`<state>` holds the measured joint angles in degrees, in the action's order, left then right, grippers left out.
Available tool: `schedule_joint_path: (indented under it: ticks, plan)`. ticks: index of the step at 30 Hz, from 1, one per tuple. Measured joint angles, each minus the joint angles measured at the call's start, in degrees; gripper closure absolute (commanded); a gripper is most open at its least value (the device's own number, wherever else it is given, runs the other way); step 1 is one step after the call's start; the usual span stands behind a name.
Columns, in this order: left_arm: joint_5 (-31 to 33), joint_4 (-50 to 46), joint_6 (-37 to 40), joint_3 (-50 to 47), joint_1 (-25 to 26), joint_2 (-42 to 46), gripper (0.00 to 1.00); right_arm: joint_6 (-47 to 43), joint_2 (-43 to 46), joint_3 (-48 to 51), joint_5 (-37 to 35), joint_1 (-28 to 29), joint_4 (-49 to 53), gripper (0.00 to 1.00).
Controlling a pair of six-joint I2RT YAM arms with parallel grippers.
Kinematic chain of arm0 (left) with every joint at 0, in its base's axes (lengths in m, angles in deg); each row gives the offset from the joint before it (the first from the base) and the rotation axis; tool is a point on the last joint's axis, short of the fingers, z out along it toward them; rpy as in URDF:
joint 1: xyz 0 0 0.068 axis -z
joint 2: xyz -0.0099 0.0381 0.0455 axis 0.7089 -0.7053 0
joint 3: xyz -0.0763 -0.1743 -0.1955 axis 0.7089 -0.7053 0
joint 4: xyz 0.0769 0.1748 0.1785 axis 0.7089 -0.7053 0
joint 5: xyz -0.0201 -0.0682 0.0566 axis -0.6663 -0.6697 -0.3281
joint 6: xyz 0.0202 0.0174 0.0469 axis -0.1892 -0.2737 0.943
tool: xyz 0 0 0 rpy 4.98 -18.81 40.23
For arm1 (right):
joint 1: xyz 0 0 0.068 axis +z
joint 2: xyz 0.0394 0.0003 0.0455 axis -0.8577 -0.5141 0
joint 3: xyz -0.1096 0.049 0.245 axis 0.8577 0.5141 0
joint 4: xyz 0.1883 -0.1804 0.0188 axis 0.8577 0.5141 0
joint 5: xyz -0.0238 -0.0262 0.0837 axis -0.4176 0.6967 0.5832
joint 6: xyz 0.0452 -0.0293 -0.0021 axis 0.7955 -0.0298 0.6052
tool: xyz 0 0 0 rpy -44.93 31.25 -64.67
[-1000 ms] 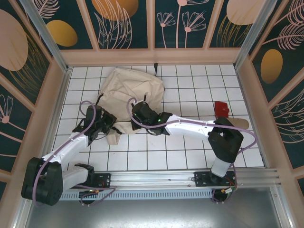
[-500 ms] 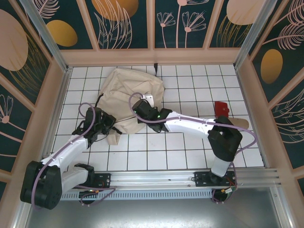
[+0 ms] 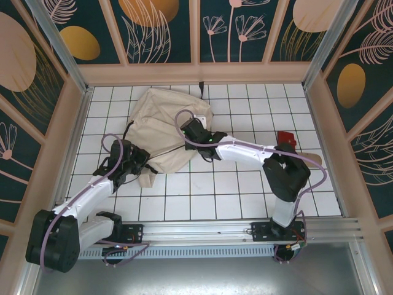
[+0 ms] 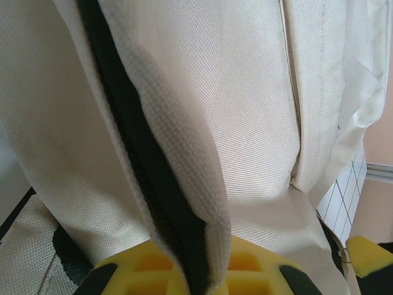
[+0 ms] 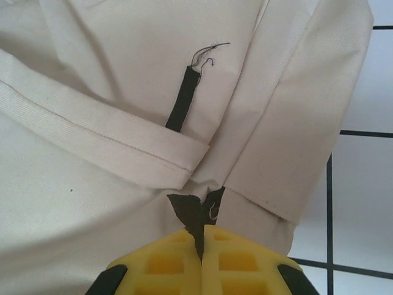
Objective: Pack the student bag
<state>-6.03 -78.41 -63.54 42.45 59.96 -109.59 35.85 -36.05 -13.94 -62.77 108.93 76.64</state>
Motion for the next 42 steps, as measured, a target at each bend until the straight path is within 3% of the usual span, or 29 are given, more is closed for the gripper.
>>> schedule_joint_path:
  ticks: [16, 29, 30, 32, 34, 36, 42]
  plan:
    - [-0.6, 0.1, 1.1, 0.0, 0.1, 0.8, 1.0, 1.0, -8.3, -4.0, 5.0, -5.2, -3.4, 1.0]
    - [-1.3, -0.1, 3.8, 0.3, 0.1, 1.8, 1.0, 7.0, -12.1, -10.1, 2.5, -5.9, 1.0, 1.0]
    - [-1.6, -0.2, 4.2, 0.5, 0.0, 1.8, 0.9, 7.0, -12.1, -10.6, 2.4, -5.9, 1.6, 1.0]
    - [-1.9, -1.9, 5.7, 1.7, 0.0, 1.8, 0.5, 6.6, -12.1, -11.3, 2.3, -6.0, 2.1, 1.0]
    - [-1.4, -4.8, 7.5, 3.3, -0.3, 1.8, 0.33, 5.2, -12.1, -11.2, 1.9, -6.8, 2.1, 1.0]
    - [-0.4, -7.4, 8.7, 4.9, -0.6, 1.8, 0.26, 3.9, -11.5, -9.7, 1.9, -8.3, 1.7, 1.0]
    - [3.2, -12.4, 13.7, 10.0, -0.6, 1.9, 0.22, 0.5, -1.4, 2.6, 1.9, -11.1, 0.7, 1.0]
